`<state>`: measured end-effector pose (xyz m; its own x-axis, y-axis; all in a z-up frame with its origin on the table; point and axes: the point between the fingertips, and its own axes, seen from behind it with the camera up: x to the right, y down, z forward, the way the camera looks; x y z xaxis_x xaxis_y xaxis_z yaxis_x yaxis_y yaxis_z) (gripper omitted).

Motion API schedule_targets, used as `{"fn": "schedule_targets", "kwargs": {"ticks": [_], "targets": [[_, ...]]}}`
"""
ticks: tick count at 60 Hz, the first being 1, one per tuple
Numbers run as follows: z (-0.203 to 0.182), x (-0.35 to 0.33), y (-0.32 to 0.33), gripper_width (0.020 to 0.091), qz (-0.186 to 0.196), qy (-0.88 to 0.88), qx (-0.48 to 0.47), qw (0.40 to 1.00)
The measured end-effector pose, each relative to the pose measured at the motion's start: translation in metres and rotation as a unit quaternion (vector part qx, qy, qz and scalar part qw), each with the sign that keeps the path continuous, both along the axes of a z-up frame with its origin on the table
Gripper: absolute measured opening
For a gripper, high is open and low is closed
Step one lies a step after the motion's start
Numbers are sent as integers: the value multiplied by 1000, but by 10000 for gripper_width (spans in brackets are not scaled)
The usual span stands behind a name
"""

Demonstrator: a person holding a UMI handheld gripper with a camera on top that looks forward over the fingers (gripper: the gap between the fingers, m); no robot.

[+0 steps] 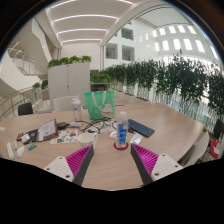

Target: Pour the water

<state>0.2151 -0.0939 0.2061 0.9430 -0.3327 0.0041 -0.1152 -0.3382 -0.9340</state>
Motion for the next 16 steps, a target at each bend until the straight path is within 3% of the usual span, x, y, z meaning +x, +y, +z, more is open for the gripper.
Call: {"fn": "schedule_targets", "kwargs": {"ticks": [16], "targets": [[65,-103,-94,833,-17,-12,3,1000]]}}
